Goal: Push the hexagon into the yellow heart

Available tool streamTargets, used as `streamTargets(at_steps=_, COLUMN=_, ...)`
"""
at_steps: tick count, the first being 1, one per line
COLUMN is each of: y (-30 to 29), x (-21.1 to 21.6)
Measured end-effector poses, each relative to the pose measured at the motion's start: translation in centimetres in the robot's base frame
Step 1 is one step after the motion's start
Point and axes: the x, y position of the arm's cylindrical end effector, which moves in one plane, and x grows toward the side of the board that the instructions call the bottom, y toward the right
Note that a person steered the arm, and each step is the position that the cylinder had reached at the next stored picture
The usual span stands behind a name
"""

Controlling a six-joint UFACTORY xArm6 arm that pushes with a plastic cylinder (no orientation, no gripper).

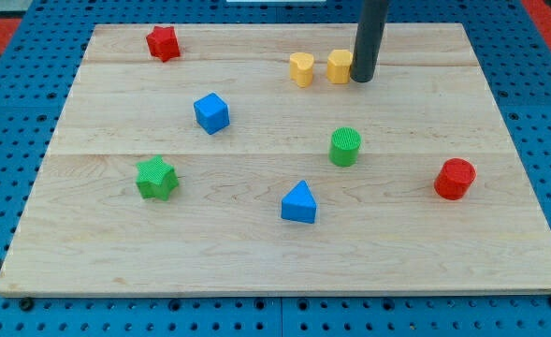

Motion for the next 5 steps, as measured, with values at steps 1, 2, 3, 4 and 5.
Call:
streamTargets(at_steps=1, y=-0.8, x=-1.5)
streamTargets(at_steps=2, y=1.9, x=-4.0)
streamTargets(at_steps=3, y=0.4, x=-5.9)
streamTargets(at_steps=4, y=-2.0, x=-4.9)
streamTargets(at_steps=5, y=-1.4, x=-3.6)
